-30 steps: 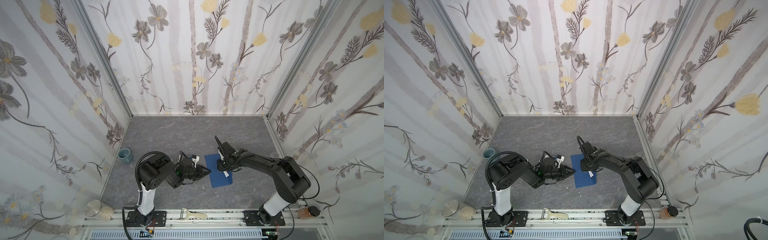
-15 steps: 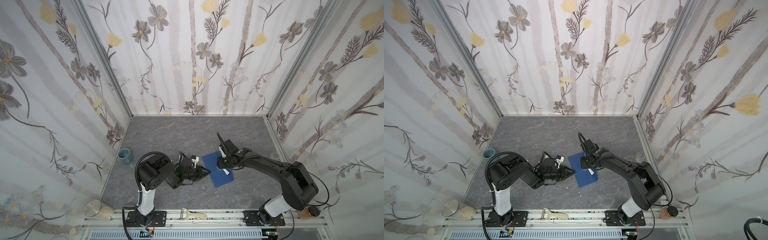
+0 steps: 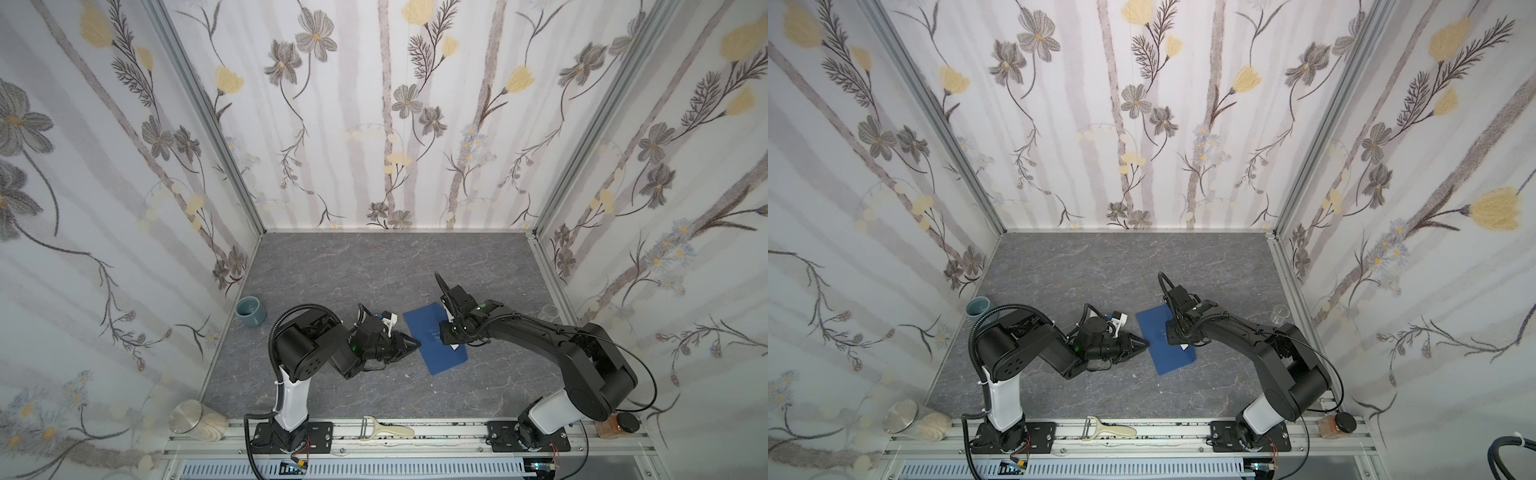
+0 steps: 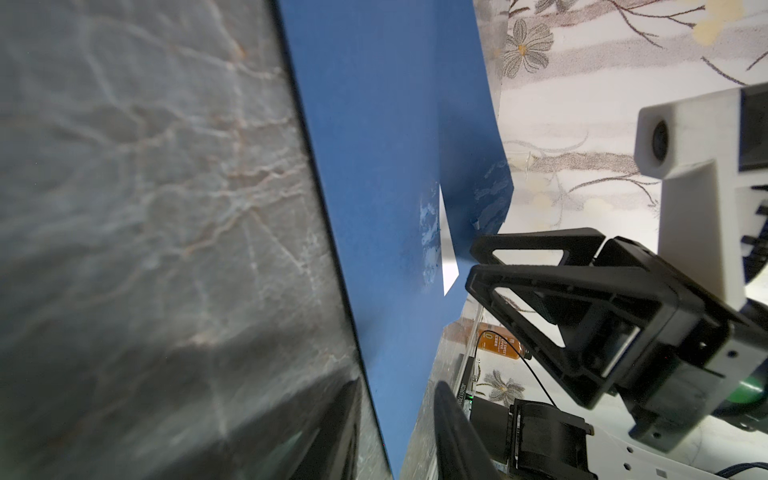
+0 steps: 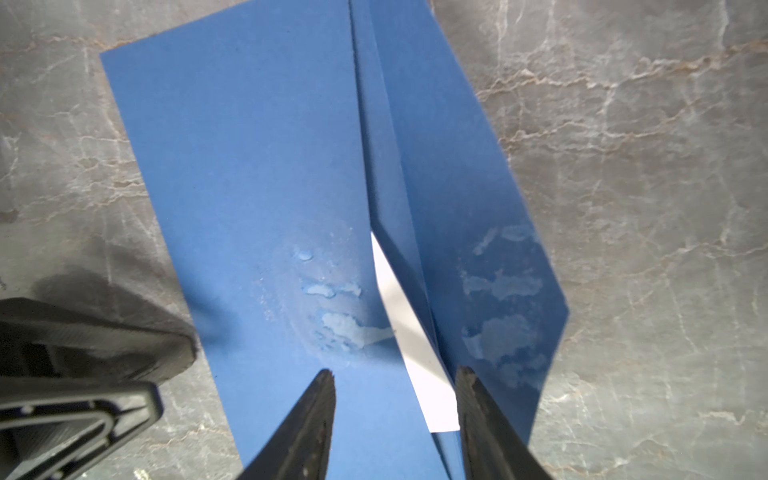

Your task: Place the letter into the envelope and seal it

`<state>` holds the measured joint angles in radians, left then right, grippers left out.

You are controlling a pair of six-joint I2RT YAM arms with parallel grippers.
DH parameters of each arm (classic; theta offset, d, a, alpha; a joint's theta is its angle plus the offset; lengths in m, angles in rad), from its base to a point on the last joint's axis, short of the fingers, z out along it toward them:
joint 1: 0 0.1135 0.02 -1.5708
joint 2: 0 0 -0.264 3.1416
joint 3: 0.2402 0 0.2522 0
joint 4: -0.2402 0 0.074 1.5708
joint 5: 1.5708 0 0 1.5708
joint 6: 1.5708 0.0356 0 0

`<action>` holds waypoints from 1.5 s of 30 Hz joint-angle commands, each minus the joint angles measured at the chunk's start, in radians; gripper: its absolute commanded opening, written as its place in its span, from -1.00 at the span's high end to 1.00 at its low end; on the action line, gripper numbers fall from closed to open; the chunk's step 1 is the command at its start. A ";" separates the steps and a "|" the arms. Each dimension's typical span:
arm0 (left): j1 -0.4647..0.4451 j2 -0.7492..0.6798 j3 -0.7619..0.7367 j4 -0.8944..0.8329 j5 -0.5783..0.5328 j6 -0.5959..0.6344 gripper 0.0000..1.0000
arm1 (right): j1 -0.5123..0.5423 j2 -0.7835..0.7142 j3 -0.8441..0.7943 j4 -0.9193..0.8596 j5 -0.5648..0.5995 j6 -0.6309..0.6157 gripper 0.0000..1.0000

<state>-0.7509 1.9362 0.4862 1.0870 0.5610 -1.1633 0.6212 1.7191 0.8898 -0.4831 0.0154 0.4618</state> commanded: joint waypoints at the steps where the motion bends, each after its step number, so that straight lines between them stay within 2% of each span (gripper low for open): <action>1: -0.001 0.004 0.000 -0.007 0.007 -0.011 0.34 | 0.000 0.021 0.010 0.034 0.018 -0.012 0.00; 10: -0.005 0.024 0.015 -0.007 0.013 -0.016 0.34 | 0.001 0.038 -0.016 0.075 -0.007 -0.012 -0.03; 21: -0.019 0.034 0.028 -0.007 0.013 -0.027 0.34 | 0.003 0.028 -0.056 0.146 -0.122 0.018 -0.01; 28: -0.020 0.037 0.031 -0.007 0.007 -0.027 0.35 | 0.001 0.009 -0.065 0.157 -0.152 0.031 0.02; 32: -0.012 0.032 0.025 -0.007 -0.005 -0.028 0.35 | 0.001 -0.001 -0.063 0.146 -0.148 0.031 0.03; 40: 0.004 0.023 0.018 -0.007 0.002 -0.024 0.36 | -0.011 -0.006 -0.047 0.104 -0.068 0.014 -0.01; 45: 0.003 0.031 0.024 -0.006 0.006 -0.026 0.36 | -0.011 0.012 -0.064 0.111 -0.068 0.013 -0.01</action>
<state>-0.7490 1.9625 0.5079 1.0988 0.5751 -1.1854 0.6094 1.7206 0.8314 -0.3912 -0.0719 0.4774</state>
